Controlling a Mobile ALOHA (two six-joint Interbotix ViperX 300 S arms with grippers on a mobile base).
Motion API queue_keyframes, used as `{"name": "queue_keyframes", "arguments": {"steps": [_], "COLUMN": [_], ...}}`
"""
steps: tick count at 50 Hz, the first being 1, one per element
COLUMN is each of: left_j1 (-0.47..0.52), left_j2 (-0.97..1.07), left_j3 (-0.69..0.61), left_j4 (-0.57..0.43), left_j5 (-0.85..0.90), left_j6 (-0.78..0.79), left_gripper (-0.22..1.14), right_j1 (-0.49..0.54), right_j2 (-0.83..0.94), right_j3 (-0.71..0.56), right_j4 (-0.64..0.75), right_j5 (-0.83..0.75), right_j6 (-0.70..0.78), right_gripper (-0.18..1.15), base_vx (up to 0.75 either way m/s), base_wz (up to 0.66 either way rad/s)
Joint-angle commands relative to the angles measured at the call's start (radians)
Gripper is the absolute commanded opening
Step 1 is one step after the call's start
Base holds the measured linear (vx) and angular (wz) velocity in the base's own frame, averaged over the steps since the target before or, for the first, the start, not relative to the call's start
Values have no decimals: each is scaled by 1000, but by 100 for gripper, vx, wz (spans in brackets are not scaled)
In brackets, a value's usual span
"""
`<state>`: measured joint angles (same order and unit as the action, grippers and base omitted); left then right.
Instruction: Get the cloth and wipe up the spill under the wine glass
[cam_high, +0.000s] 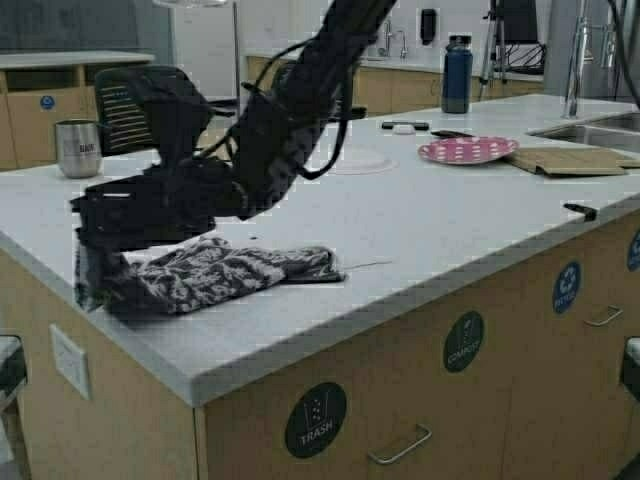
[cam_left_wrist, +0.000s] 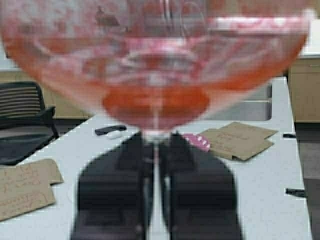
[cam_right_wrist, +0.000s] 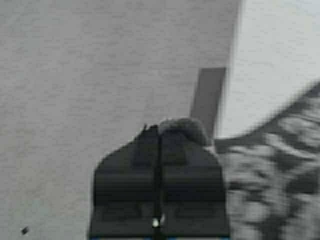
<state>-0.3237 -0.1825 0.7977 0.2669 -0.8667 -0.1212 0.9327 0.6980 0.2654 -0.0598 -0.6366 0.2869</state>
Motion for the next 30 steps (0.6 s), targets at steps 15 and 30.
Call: {"name": "queue_keyframes", "arguments": {"steps": [15, 30], "left_j1": [-2, -2], "left_j2": [202, 463], "left_j3": [-31, -55], "left_j4": [0, 3], "left_j5": [-132, -293], "left_j6": [-3, 3], "left_gripper": [26, 26], "right_j1": [-331, -336], "right_j2": [-89, -84], "right_j3": [190, 196], "right_j4": [48, 46], "right_j5": [-29, -29], "right_j6": [-3, -8], "right_gripper": [6, 6], "base_vx": [0, 0], "base_wz": [0, 0]}}
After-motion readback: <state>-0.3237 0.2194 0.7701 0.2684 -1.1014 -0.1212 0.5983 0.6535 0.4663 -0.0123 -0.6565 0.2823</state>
